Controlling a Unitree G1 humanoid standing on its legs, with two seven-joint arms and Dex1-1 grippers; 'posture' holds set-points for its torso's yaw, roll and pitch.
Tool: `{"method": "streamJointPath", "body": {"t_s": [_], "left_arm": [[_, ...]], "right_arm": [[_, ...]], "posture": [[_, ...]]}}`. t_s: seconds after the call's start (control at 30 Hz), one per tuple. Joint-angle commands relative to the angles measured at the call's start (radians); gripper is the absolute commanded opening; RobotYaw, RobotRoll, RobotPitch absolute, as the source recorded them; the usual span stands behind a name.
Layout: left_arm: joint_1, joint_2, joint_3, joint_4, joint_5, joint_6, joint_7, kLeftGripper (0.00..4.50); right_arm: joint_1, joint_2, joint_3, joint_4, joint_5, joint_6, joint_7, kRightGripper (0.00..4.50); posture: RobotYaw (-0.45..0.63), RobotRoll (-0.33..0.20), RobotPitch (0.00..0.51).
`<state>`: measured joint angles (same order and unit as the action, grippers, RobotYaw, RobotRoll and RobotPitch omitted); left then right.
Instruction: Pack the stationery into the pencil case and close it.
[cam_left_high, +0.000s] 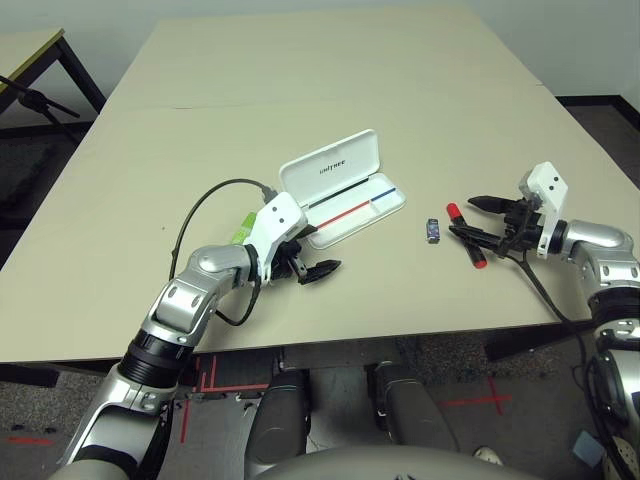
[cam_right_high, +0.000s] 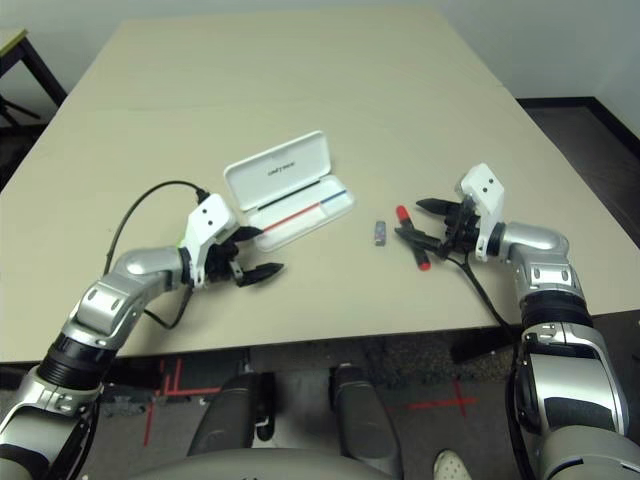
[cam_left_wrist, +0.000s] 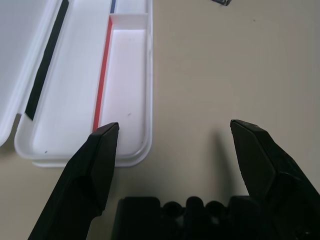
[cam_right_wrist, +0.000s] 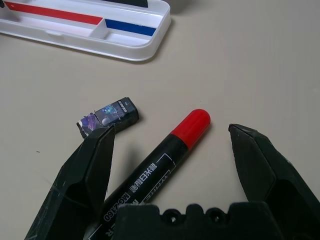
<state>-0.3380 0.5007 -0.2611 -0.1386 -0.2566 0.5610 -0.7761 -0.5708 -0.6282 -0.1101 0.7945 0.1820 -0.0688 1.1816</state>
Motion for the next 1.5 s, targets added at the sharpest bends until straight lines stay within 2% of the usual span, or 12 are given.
{"method": "streamJointPath", "body": {"t_s": [0.03,0.57,0.73,0.97,1.23,1.5], "left_arm": [[-0.017,-0.011,-0.03,0.038,0.028,-0.004,-0.01,4.49],[-0.12,-0.022,-0.117,0.103,0.105,0.034,-0.051,4.49],[-0.13,-0.022,-0.119,0.119,0.121,0.034,-0.054,2.79],[-0.139,-0.012,-0.111,0.135,0.138,0.009,-0.068,0.03],[-0.128,0.068,-0.092,0.107,0.133,-0.086,-0.174,0.01],[-0.044,0.189,-0.104,-0.015,0.133,-0.161,-0.301,0.01]], "right_arm": [[0.018,-0.003,0.011,0.004,-0.008,-0.01,-0.006,4.5],[0.05,0.016,0.006,-0.053,0.005,-0.005,-0.056,4.5],[0.059,0.021,0.004,-0.068,0.008,-0.004,-0.071,4.5],[0.069,0.034,0.01,-0.083,0.007,-0.004,-0.085,4.5],[0.053,0.044,0.031,-0.101,0.0,0.017,-0.088,4.5],[0.044,0.046,0.043,-0.128,0.001,0.052,-0.082,4.5]], "posture": [[-0.05,0.0,0.151],[-0.07,0.0,0.146],[-0.08,0.0,0.145],[-0.07,0.0,0.146],[-0.06,0.0,0.149],[-0.04,0.0,0.148]]}}
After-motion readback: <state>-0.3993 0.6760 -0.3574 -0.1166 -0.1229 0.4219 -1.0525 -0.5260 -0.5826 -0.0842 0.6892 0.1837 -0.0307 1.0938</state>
